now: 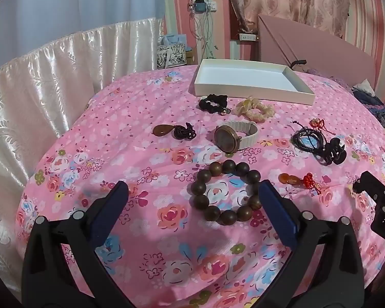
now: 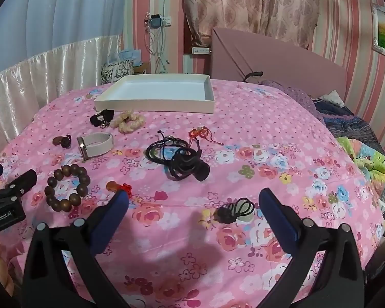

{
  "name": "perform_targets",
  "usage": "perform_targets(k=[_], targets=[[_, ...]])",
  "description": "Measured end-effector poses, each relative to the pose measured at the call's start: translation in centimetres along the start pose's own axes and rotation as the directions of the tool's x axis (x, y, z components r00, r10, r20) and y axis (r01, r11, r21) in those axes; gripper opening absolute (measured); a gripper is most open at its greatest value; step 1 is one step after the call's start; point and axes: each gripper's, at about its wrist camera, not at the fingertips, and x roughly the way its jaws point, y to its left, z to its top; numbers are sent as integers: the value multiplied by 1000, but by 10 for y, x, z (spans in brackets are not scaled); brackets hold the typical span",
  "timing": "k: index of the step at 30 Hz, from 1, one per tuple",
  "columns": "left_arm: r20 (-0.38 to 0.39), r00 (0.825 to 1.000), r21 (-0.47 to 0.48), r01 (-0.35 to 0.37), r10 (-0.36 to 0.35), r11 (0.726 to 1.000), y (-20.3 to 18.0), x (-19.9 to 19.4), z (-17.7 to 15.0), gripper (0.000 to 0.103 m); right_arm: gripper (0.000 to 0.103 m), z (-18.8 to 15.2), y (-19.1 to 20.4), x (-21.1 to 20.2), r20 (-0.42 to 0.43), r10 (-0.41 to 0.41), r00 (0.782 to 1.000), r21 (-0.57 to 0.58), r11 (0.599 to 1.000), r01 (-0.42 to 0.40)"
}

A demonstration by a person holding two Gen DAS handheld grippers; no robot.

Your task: Organize jewelry

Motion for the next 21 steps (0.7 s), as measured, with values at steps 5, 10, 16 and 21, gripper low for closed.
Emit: perform_targets(k=[5, 10, 16, 21], targets=[[0, 1000, -4, -3, 3, 1000, 2, 1, 0, 100, 101, -1, -2, 0, 5, -7, 1000, 0, 1000, 7], [-8, 1000, -5, 0, 0, 1000, 2, 2, 1, 100, 101, -2, -2, 3, 1, -9, 1000, 1, 1000, 9], [-8, 1000, -5, -1, 1, 1000, 2, 3, 1, 100, 101, -2, -2, 4, -3, -12, 1000, -1, 1000, 12], [-15, 1000, -10, 1, -1, 1000, 3, 6, 1, 100, 101, -3, -2, 3, 5, -6, 1000, -2, 1000, 6]])
